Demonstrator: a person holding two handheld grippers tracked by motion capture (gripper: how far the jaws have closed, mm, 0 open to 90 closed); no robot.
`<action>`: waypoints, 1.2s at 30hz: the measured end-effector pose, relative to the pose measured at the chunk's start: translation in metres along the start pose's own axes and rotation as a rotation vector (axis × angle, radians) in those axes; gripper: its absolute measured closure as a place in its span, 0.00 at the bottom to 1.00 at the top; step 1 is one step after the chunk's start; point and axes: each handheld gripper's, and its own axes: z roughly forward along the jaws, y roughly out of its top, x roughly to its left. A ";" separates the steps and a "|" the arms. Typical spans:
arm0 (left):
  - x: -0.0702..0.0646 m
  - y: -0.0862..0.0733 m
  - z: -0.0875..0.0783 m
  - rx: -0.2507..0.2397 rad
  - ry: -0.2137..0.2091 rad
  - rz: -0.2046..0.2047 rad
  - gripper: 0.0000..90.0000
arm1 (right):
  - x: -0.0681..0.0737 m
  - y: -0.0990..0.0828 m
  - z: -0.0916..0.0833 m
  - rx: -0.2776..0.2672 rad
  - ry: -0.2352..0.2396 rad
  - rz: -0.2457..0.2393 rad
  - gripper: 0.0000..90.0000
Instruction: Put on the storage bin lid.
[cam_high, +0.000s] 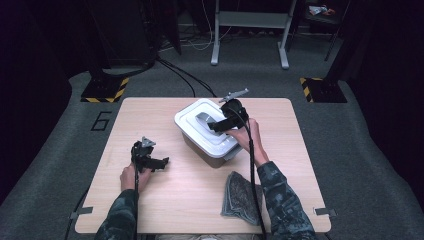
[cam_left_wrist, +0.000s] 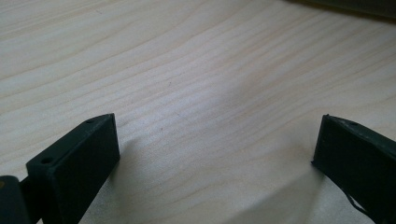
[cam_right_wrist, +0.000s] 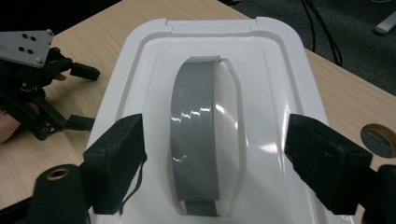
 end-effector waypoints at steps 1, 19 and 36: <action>0.000 0.000 0.000 0.000 0.000 -0.001 0.00 | 0.000 -0.001 -0.003 0.001 -0.003 0.002 0.18; 0.000 0.000 0.000 0.000 0.000 -0.001 0.00 | -0.007 -0.034 -0.063 -0.052 -0.097 -0.011 0.12; 0.000 0.000 0.000 -0.001 0.001 0.001 0.00 | -0.026 -0.095 -0.100 -0.040 -0.208 0.039 0.12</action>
